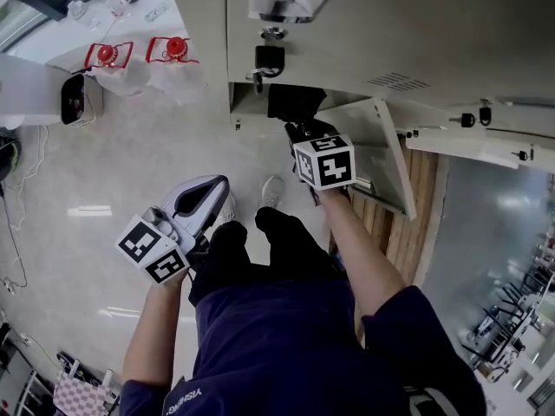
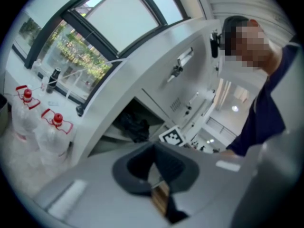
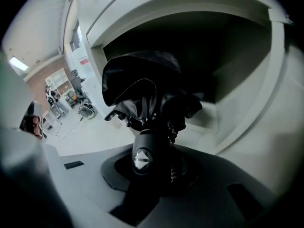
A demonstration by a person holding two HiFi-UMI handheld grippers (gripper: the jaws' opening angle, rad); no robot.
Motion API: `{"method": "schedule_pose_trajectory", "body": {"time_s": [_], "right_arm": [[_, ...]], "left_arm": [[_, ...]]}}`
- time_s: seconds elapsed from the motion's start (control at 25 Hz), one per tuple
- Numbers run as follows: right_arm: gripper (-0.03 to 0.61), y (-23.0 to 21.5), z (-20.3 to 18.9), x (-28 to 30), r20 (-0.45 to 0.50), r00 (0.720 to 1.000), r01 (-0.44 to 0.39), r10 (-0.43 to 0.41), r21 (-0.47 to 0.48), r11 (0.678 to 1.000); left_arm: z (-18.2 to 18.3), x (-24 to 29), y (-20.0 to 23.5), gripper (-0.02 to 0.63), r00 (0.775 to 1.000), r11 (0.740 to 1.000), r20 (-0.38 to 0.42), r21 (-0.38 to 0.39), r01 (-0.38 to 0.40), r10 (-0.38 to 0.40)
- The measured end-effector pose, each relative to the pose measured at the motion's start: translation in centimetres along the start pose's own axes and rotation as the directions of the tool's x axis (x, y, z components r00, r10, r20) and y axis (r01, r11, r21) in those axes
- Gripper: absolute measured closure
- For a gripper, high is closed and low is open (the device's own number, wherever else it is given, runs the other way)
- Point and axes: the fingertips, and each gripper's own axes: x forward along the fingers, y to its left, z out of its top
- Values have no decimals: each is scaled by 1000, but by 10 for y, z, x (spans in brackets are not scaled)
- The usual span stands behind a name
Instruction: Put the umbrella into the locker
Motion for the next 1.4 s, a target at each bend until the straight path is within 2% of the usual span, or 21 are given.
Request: {"method": "schedule_pose_trajectory", "body": {"time_s": [0.16, 0.48, 0.8, 1.04, 1.4], "right_arm": [[495, -12, 15, 14, 34, 999, 36, -34, -85, 996], [495, -26, 40, 31, 92, 993, 88, -72, -188, 978], [495, -42, 53, 48, 124, 983, 165, -137, -262, 951], [495, -51, 65, 59, 152, 978, 176, -141, -246, 953], [495, -59, 78, 78, 159, 972, 214, -176, -272, 938]], "left_arm": [[-1, 13, 10, 614, 1000, 1000, 21, 22, -6, 6], [-6, 38, 26, 614, 998, 999, 62, 44, 2, -5], [-8, 57, 36, 614, 998, 997, 46, 74, 35, -39], [-11, 69, 45, 614, 998, 993, 25, 103, 62, -64], [-9, 76, 52, 614, 996, 987, 30, 139, 76, -81]]}}
